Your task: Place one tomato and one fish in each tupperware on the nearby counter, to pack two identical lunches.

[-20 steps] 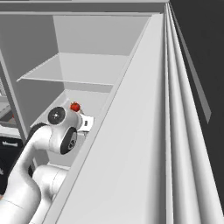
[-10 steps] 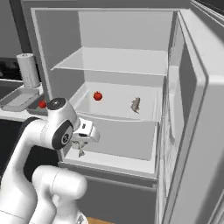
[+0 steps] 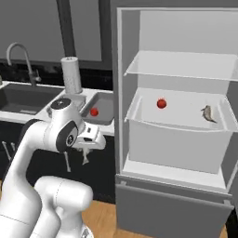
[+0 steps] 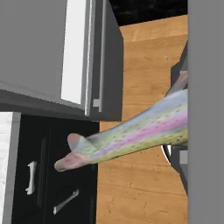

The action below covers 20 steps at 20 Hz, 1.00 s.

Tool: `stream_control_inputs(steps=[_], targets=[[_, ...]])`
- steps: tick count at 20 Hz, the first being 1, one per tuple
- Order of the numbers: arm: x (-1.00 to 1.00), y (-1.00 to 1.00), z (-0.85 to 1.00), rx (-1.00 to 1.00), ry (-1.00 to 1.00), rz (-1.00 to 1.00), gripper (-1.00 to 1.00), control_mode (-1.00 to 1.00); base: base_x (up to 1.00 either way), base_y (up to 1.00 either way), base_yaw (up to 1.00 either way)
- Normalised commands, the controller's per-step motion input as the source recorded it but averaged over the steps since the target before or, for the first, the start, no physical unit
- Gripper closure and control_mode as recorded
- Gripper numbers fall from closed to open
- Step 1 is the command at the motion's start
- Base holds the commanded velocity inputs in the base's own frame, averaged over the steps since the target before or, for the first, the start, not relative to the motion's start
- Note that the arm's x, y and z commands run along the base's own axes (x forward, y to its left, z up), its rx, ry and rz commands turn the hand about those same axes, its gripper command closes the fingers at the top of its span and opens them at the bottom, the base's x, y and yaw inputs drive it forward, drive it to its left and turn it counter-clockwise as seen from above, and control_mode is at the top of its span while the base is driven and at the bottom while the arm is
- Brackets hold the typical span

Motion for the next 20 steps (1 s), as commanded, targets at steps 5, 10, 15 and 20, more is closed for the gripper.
stream_control_inputs(steps=[5, 10, 15, 20], targets=[[0.0, 0.0, 0.0, 0.0, 0.0, 0.0, 1.0, 1.0, 0.79, 0.97, -0.01], [0.0, 0.0, 0.0, 0.0, 0.0, 0.0, 1.0, 1.0, 1.0, 0.24, -0.12], [0.0, 0.0, 0.0, 0.0, 0.0, 0.0, 1.0, 1.0, 1.0, -0.37, 0.0], [1.0, -0.38, -0.23, 0.0, 0.0, 0.01, 1.0, -1.0, 0.0, 0.0, 0.0]])
